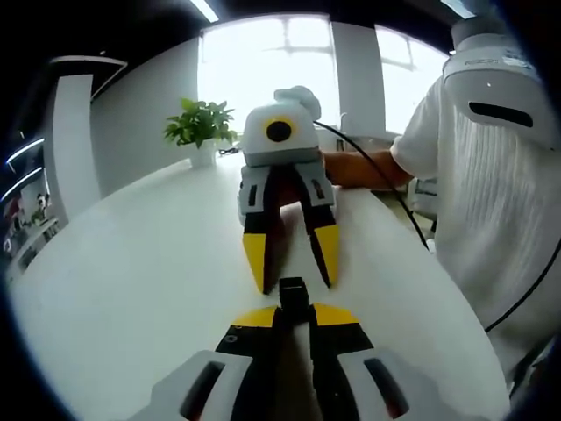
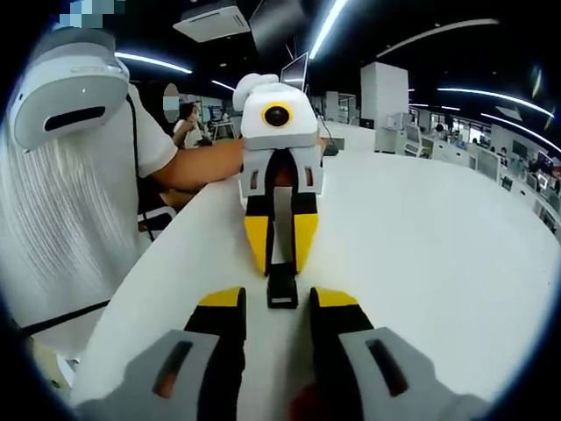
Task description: Snap the two parts of the plastic buckle together until the buckle closes and remains connected.
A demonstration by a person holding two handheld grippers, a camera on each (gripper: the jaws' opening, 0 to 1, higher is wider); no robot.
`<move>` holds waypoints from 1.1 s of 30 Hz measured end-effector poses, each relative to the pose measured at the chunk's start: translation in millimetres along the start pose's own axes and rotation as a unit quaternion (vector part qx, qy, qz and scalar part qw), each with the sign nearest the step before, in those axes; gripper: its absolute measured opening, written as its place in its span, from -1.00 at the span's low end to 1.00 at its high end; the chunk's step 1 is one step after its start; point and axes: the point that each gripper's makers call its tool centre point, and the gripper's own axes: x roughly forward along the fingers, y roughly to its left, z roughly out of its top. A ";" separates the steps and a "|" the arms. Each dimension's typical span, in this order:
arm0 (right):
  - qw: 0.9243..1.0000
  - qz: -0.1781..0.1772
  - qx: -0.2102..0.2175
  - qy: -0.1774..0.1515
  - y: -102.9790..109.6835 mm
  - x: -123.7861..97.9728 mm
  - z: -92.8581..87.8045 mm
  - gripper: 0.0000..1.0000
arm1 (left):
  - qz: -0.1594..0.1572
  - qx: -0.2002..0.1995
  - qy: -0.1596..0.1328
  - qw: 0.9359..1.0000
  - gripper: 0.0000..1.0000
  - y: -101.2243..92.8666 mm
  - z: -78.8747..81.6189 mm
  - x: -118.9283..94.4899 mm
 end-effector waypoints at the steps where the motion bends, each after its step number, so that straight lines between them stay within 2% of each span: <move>1: 1.000 0.000 0.000 0.000 0.2 -0.2 0.2 -0.43 | 0.000 0.000 0.000 1.000 -0.78 0.0 0.1 0.1; 16: 1.000 -0.009 0.004 0.002 -0.1 -5.1 5.3 -0.38 | -0.010 0.009 0.009 1.000 -0.78 0.2 1.0 1.0; 19: 1.000 -0.015 0.008 -0.004 -0.9 -8.6 10.3 -0.35 | -0.008 0.017 0.018 1.000 -0.78 7.4 2.3 0.9; 25: 0.999 -0.033 0.019 -0.004 -6.5 -15.8 8.6 -0.26 | -0.011 0.027 0.034 0.999 -0.78 16.8 3.1 2.0; 33: 0.997 -0.061 0.035 -0.010 -14.0 -28.6 9.0 -0.25 | -0.015 0.036 0.048 0.998 -0.78 31.6 3.7 3.1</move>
